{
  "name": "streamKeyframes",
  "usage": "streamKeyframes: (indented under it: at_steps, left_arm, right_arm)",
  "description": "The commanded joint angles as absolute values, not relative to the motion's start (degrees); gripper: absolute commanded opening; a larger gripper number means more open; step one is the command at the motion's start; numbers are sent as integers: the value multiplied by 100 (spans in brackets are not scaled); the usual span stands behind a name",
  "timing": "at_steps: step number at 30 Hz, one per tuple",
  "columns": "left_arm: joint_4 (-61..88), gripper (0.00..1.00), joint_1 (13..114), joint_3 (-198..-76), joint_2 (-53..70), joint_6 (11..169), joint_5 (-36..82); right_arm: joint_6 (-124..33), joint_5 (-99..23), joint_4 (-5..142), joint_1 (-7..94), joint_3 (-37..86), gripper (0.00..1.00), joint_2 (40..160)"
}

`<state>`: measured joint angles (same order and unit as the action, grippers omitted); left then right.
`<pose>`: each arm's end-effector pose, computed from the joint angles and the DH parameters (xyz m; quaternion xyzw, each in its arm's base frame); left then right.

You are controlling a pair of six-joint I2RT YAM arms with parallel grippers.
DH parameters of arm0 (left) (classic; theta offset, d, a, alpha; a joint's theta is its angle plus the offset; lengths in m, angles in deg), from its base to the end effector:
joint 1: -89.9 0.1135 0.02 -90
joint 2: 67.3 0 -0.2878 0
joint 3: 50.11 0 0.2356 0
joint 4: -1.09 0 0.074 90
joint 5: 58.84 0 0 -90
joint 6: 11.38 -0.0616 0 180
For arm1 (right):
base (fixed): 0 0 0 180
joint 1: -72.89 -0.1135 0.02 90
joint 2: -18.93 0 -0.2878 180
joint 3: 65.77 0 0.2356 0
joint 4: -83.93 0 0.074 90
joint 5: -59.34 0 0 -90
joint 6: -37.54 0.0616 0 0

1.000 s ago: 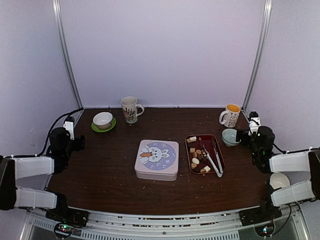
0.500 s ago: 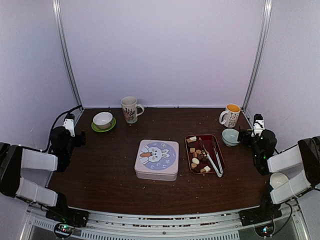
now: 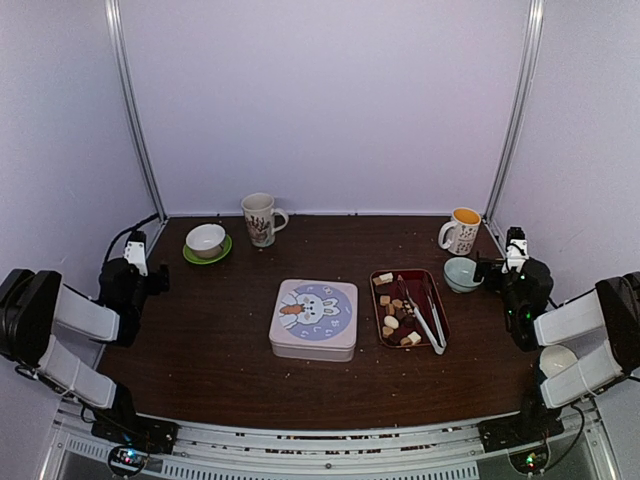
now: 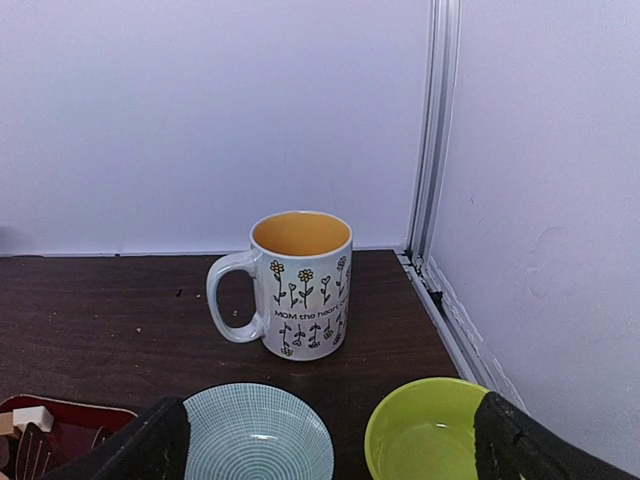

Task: Pack the chocolate
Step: Reset both arms

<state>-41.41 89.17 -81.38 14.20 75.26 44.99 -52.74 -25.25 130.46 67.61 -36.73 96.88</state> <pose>0.2609 0.0114 0.1991 -0.0525 0.7500 0.1056 0.6508 0.2494 0.0172 0.2118 -0.0023 0.7216 -0.0039 0.6923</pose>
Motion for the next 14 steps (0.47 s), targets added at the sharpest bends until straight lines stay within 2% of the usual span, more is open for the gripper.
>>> streamKeyframes:
  at_steps: [1,14]
  left_arm:
    - [-4498,98,8951,-8258,1451,7584,4322]
    - [-4443,98,8960,-8287,1439,7590,4304]
  right_arm:
    - [-5299,-2427,13176,6780,-3701,100,9665]
    - [-5300,-2428,13174,6787,-3702,100,9663]
